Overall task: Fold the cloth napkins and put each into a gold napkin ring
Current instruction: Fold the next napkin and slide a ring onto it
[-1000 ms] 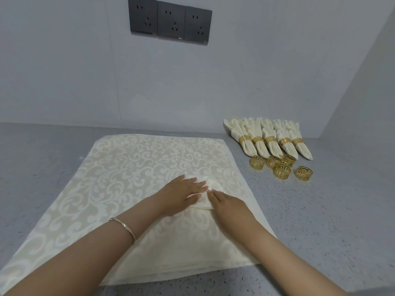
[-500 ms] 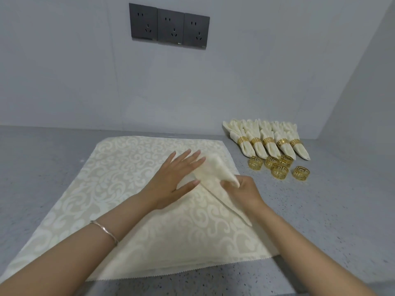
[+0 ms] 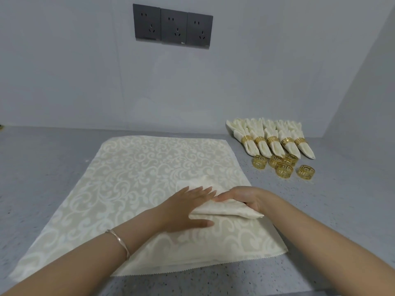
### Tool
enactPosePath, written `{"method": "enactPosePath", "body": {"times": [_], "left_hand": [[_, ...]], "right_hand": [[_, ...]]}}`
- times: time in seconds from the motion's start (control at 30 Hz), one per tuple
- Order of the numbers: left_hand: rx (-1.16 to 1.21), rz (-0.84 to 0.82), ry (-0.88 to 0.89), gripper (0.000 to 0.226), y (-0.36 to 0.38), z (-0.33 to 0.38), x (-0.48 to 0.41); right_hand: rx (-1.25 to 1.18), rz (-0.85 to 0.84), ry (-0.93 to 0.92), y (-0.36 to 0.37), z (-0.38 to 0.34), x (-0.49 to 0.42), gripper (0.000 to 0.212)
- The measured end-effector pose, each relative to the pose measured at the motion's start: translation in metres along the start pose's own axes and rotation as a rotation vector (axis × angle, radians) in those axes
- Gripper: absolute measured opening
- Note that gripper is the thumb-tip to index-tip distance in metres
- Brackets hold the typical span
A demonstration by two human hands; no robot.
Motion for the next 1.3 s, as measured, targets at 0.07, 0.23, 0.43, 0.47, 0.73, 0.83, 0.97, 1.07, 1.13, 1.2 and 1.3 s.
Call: {"method": "enactPosePath", "body": {"times": [0.07,0.23,0.43,0.47,0.73,0.83,0.97,1.07,1.13,1.2,1.3], "left_hand": [[-0.01,-0.003,-0.008,0.08,0.002,0.001,-0.002],[-0.079,-0.016,-0.022,0.078,0.004,0.002,-0.004],[-0.142,-0.02,-0.036,0.08,0.0,0.006,-0.007],[-0.161,-0.019,-0.032,0.081,0.0,0.007,-0.007],[-0.023,0.049,-0.01,0.049,-0.023,-0.013,-0.015],[0.296,0.137,-0.095,0.024,-0.034,-0.029,-0.017],[0.454,0.25,-0.145,0.048,-0.045,-0.037,-0.03],[0.486,0.295,-0.152,0.058,-0.048,-0.041,-0.039],[0.464,0.315,-0.157,0.057,-0.047,-0.044,-0.045],[0.427,0.342,-0.195,0.051,-0.044,-0.051,-0.052],[0.328,0.357,-0.276,0.031,-0.04,-0.054,-0.056]], "right_hand": [[0.006,0.068,-0.094,-0.007,-0.003,0.006,0.061],[-0.069,0.449,-0.546,-0.027,0.004,0.041,0.021],[0.498,0.668,-0.915,0.011,0.017,0.081,0.023],[0.633,0.691,-0.929,0.019,0.019,0.081,0.025],[0.771,0.81,-0.967,0.034,0.023,0.073,0.013],[0.59,0.821,-0.882,0.025,0.023,0.072,0.011],[0.339,0.743,-0.753,0.009,0.023,0.065,0.011],[0.206,0.696,-0.687,0.0,0.022,0.055,0.005],[0.174,0.692,-0.662,-0.004,0.021,0.05,0.006],[0.156,0.693,-0.646,-0.006,0.02,0.048,0.009],[0.183,0.712,-0.63,-0.006,0.018,0.047,0.012]]}}
Point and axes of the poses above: each hand's wrist, its own x-axis away from the middle knuckle, its own y-axis out of the palm, z = x × y, the point moved 5 cm from there along -x, towards the middle knuckle, and after that the axes turned 3 degrees about z, right-handed, at the moved point
